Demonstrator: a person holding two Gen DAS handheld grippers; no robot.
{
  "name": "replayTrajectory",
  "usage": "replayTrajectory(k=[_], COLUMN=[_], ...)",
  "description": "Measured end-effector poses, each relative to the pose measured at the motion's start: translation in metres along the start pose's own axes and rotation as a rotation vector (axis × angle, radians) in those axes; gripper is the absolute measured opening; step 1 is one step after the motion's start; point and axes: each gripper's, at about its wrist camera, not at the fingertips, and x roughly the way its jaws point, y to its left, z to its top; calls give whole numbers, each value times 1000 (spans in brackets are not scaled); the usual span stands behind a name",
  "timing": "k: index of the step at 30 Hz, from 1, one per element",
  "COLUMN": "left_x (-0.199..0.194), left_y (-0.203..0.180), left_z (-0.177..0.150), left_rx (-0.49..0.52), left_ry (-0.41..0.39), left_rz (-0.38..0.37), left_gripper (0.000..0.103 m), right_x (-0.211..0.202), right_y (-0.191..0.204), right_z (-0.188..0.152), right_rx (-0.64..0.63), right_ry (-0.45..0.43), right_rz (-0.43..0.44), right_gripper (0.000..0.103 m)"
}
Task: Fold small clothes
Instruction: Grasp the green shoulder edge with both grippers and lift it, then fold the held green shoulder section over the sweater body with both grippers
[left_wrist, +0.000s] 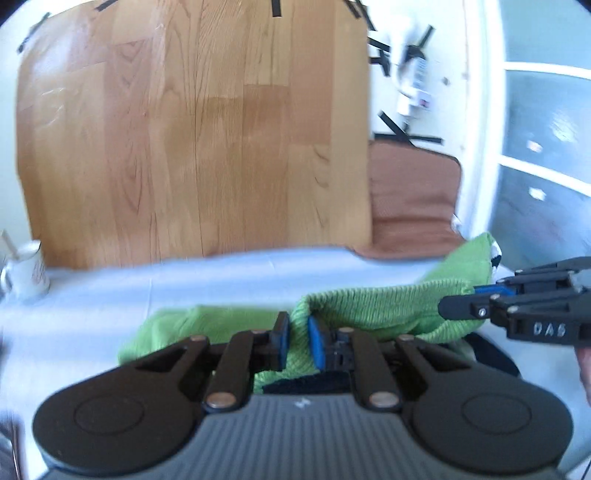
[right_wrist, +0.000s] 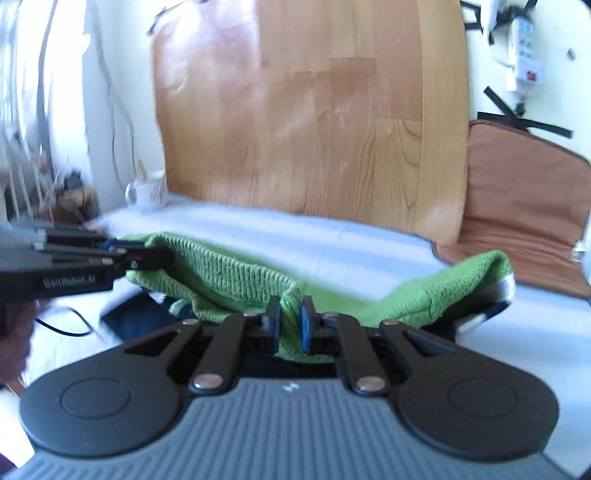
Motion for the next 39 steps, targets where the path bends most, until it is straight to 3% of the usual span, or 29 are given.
replayTrajectory(k=[2, 4, 6, 8, 11, 14, 16, 19, 21, 23, 24, 25, 26, 27, 30, 35, 36, 39], left_x=[-12, -7, 4, -15, -56, -68, -48, 3, 44, 86, 103, 108, 109, 109, 106, 57, 44, 20], left_y=[-12, -15, -18, -20, 1, 29, 47, 62, 69, 83, 93, 101, 101, 99, 88, 97, 101, 107], left_z=[-29, -54, -70, -70, -50, -21, -2, 17, 17, 5, -3, -8, -8, -7, -9, -17, -19, -21], left_rx=[0, 6, 11, 34, -57, -130, -187, -239, -243, -265, -303, -330, -323, -313, -254, -351, -364, -395], left_ry=[29, 102, 187, 168, 95, -14, -20, 30, 80, 191, 247, 206, 203, 208, 194, 165, 146, 120], left_rz=[4, 0, 14, 1, -99, -51, -44, -63, 12, 123, 150, 133, 136, 147, 183, 102, 106, 108], left_gripper=[12, 20, 23, 23, 24, 24, 22, 21, 17, 8, 6, 6, 6, 6, 6, 13, 20, 22], right_x=[5, 20, 19, 5, -23, -29, -21, -7, 11, 37, 53, 50, 47, 44, 41, 24, 20, 21], right_y=[15, 19, 22, 25, 12, -10, -29, -47, -62, -78, -91, -102, -113, -120, -119, -104, -98, -76], right_z=[-31, -61, -77, -67, -50, -30, -16, -4, -6, -26, -40, -57, -63, -64, -66, -60, -60, -47], right_rx=[29, 54, 60, 65, 116, 159, 225, 290, 336, 380, 417, 461, 521, 572, 567, 562, 547, 496], right_ry=[8, 72, 27, 43, -47, -114, -130, -165, -155, -54, 15, -56, -74, -79, -92, -135, -154, -183], right_rz=[-24, -38, -50, -34, -7, -94, -132, -146, -145, -211, -254, -237, -211, -186, -174, -209, -219, -180], right_gripper=[14, 25, 33, 36, 36, 36, 36, 36, 36, 32, 18, 6, 5, 4, 5, 14, 16, 17])
